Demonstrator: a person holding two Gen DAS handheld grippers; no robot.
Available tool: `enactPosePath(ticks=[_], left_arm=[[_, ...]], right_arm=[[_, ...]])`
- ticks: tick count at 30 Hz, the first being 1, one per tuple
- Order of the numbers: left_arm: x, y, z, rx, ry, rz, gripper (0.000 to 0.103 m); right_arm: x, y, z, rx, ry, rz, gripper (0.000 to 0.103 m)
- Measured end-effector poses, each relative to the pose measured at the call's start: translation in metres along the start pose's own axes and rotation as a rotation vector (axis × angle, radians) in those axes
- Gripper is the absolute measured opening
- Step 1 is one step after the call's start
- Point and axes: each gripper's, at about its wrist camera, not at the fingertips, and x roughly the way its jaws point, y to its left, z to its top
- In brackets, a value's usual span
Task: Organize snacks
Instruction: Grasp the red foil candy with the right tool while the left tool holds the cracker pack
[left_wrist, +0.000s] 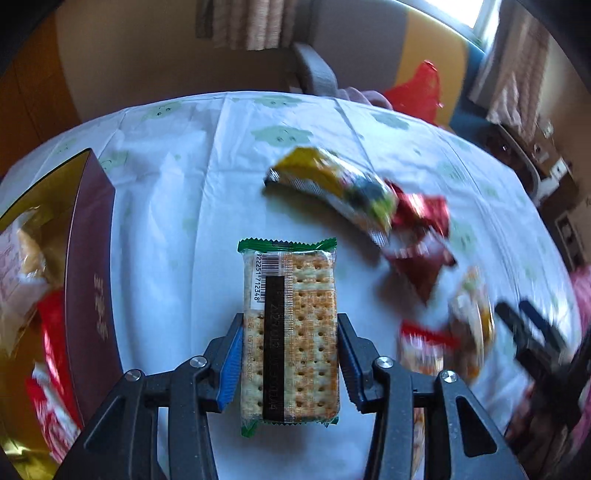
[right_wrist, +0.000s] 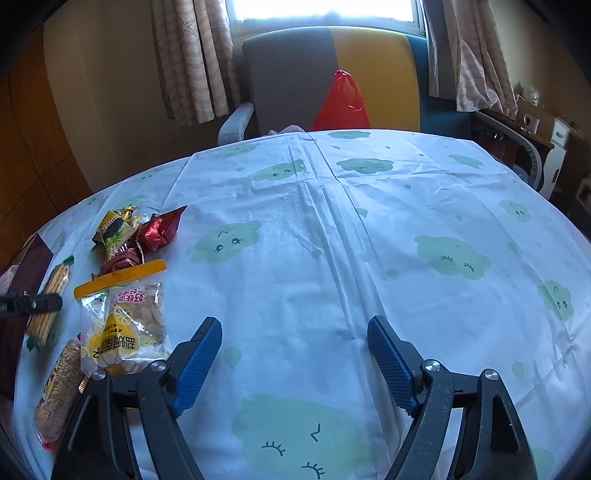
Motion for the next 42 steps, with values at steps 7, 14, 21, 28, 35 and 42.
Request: enactPosePath(ticks=[7,14,21,28,35,42], left_arm=[[-0.009,-0.017,-0.052,0.137,-0.084,0.054,0.047],[-0.013,-0.008,-0.059,0.122,-0.108,0.024,0.047],[-0.012,-0.008,-0.058,0.111,-0.125,0.001,0.047],[-0.012,-0.005,-0.059,0.100,-0.131,-0.016,0.047],[-0.013,-0.004,-0.059,0.093,-0.132,-0.024,0.047],[-0.013,-0.004,-0.059,0.097,-0.135,-0.018,0.047]], right_arm=[[0.000,0.000,0.001,-0.001,0.008,-0.002,0.082],[-0.005,0.024,0.030,-0.095,0.039,0.096,0.066],[0.002,0.103,0.082,-0.414,0.041,0.246,0.065],[0.053,0.158,0.097,-0.763,0.193,0.211,0.062],[0.093,0.158,0.094,-0.768,0.335,0.207,0.040],[0.075,0.090,0.102,-0.443,0.248,0.136,0.039]])
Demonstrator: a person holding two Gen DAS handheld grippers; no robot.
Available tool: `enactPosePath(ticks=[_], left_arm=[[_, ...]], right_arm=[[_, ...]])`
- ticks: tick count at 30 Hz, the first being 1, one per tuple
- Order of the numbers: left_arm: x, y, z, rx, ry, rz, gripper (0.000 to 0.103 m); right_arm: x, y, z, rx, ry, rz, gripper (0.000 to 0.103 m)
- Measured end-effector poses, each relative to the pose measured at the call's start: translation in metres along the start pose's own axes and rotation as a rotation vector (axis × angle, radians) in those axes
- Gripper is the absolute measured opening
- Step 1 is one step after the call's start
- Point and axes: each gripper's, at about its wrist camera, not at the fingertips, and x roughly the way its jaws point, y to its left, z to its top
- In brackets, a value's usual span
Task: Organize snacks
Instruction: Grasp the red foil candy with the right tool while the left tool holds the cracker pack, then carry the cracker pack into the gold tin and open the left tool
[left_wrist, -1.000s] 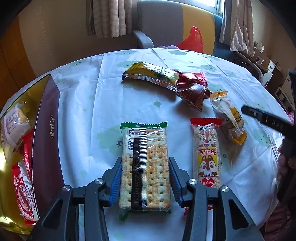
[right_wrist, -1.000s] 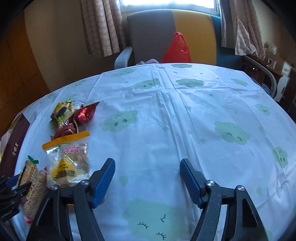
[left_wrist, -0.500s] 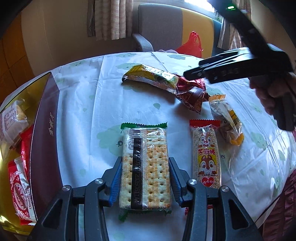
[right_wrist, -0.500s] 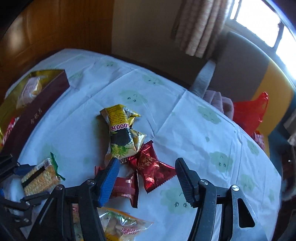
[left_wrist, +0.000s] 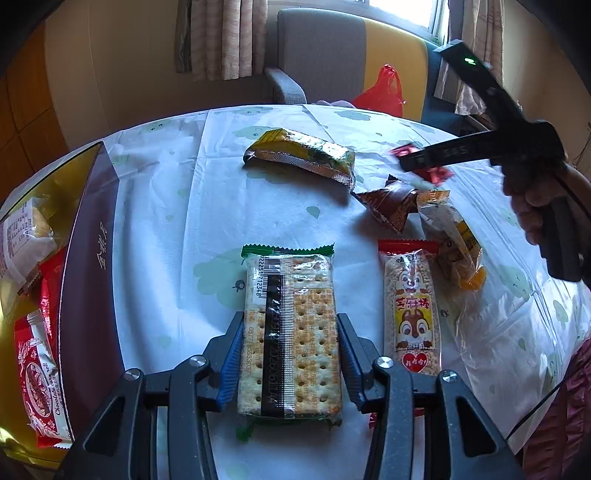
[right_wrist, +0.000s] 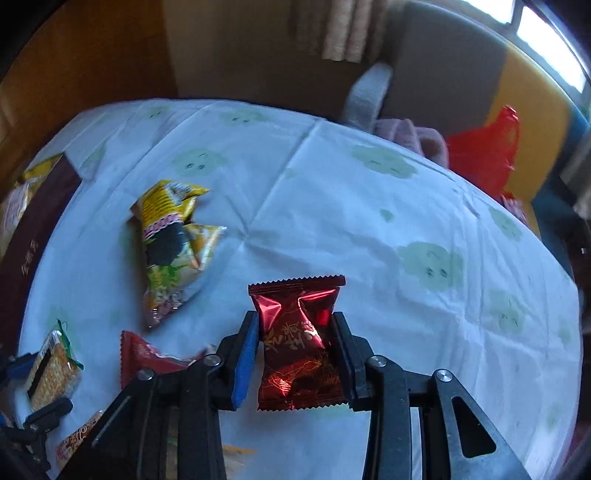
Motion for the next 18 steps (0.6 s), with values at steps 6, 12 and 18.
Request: enactPosePath(ticks=[6,12,18], left_arm=[[0.000,-0.002,-0.001,0.008,-0.002,0.012,0.047],[0.000,-0.007,0.002,0.038,0.007,0.035,0.047],[-0.022,-0.009,0.005,0.054,-0.037,0.002,0.047]], right_arm=[[-0.034,-0.046,-0.053,0.284,-0.078,-0.085,0.039],[-0.046,-0.027,-0.106,0.345,-0.119,-0.146,0.040],[-0.038,-0.013,-0.119,0.305,-0.171,-0.236,0.042]])
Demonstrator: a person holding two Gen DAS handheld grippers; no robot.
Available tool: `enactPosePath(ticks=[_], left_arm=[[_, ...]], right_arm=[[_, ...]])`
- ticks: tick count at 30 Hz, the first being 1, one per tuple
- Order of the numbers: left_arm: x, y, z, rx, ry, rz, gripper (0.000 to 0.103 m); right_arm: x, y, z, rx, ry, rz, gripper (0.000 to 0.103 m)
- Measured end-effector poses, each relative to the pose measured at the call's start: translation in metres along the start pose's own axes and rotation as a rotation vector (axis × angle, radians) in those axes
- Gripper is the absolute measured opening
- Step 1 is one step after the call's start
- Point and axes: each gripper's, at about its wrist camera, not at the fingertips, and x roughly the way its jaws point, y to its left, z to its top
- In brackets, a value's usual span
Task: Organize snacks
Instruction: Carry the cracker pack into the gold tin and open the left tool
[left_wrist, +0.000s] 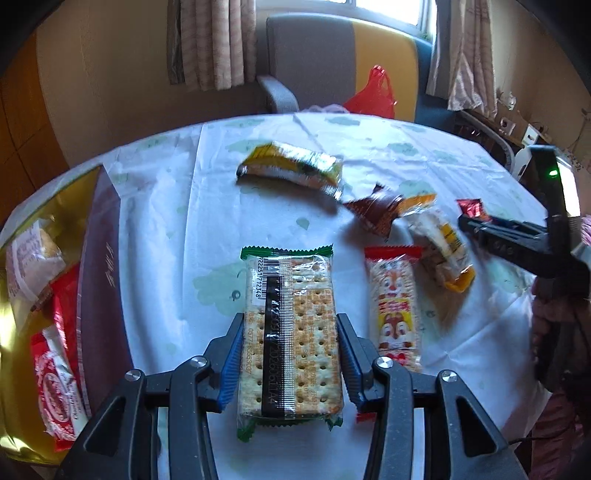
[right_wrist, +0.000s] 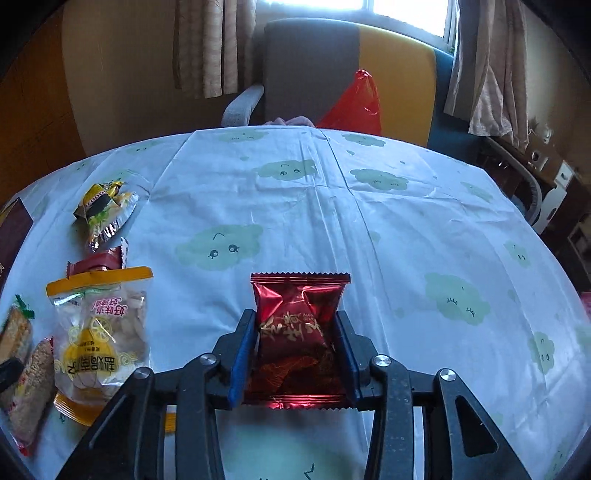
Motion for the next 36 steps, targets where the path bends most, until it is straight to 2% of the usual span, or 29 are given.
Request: enactPosePath(ticks=[3,8,13,17,22,29,33,36], left_arm=[[-0.023,0.001,0.004,0.004,-0.051,-0.023,0.047],[-0.064,0.031,0.013,-0.086,-0.112,-0.033,0.047],[-0.102,0.114,0.010,-0.301,-0.147,0.056,0.047],[-0.118,0.191,-0.010,-0.491,-0.139,0.181,0.047],[-0.107,0.259,-0.032,-0.636,-0.044,0.307,0.047],[-0.054,0.304,-0.020,-0.640,0.090,0.375,0.047],[-0.017,0.315,0.003,-0.631,0.147,0.359,0.047],[-0.005,0.310,0.024,-0.571,0.107,0.332,0.049]], right_arm=[[-0.001,-0.001,-0.001,0.005,-0.005,0.006,0.042],[0.000,0.000,0.002,-0.006,-0.011,-0.008,0.042],[0.001,0.000,0.002,-0.008,-0.012,-0.010,0.042],[-0.001,0.001,0.001,-0.007,-0.014,-0.009,0.042],[-0.001,0.001,0.002,-0.007,-0.015,-0.010,0.042],[-0.001,0.001,0.002,-0.010,-0.016,-0.013,0.042],[-0.001,0.002,0.002,-0.014,-0.017,-0.017,0.042],[-0.001,0.002,0.002,-0.015,-0.017,-0.019,0.042]])
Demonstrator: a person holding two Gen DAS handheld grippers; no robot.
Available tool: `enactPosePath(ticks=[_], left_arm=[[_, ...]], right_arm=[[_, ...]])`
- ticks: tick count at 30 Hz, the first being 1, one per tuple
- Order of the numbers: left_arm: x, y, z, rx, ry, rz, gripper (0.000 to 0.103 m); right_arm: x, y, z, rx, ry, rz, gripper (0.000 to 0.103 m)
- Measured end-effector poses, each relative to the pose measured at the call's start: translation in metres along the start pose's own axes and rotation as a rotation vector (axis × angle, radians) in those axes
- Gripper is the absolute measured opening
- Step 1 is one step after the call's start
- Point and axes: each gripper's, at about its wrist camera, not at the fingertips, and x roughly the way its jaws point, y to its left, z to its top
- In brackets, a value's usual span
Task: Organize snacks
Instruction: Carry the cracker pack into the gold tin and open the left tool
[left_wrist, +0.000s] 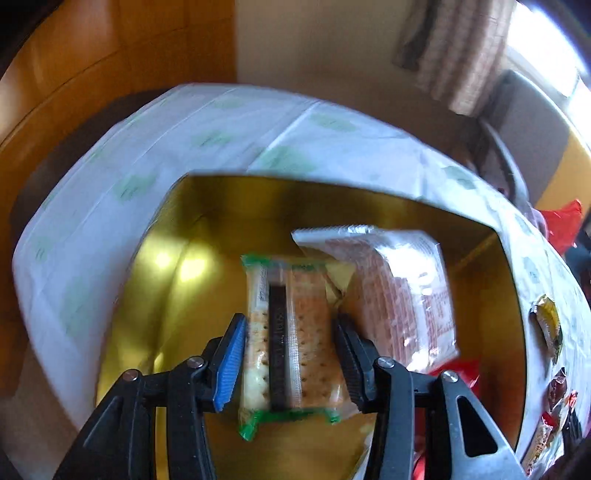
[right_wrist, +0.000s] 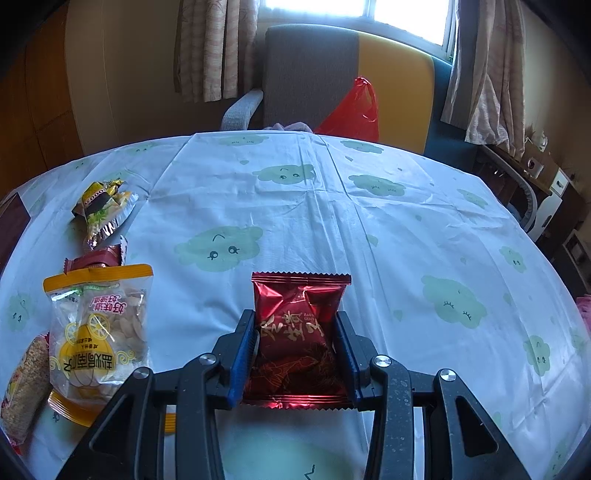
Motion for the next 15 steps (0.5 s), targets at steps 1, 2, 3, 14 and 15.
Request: enactPosePath(ticks=[1,2,3,14,15], left_arm=[[0.001,-0.004,0.004,0.006,-0.009,-0.017,0.049],[0.001,-0.007,0.007,0.007,-0.010,-0.035,0.051],[0.000,-0.010,0.008,0.007,-0.009,-0.040,0.055],[-0.039,0.001,-0.018,-0.067,-0.092,0.066,0.066],[-0.044,0.002,-0.022,-0.070,-0.103,0.069,0.066]], right_arm=[[0.000,0.000,0.000,0.000,0.000,-0.001,0.042],[0.000,0.000,0.000,0.000,0.000,-0.001,0.042],[0.000,0.000,0.000,0.000,0.000,-0.001,0.042],[0.000,-0.001,0.000,0.004,-0.001,0.003,0.042],[0.000,-0.001,0.000,0.005,-0.001,0.003,0.042]])
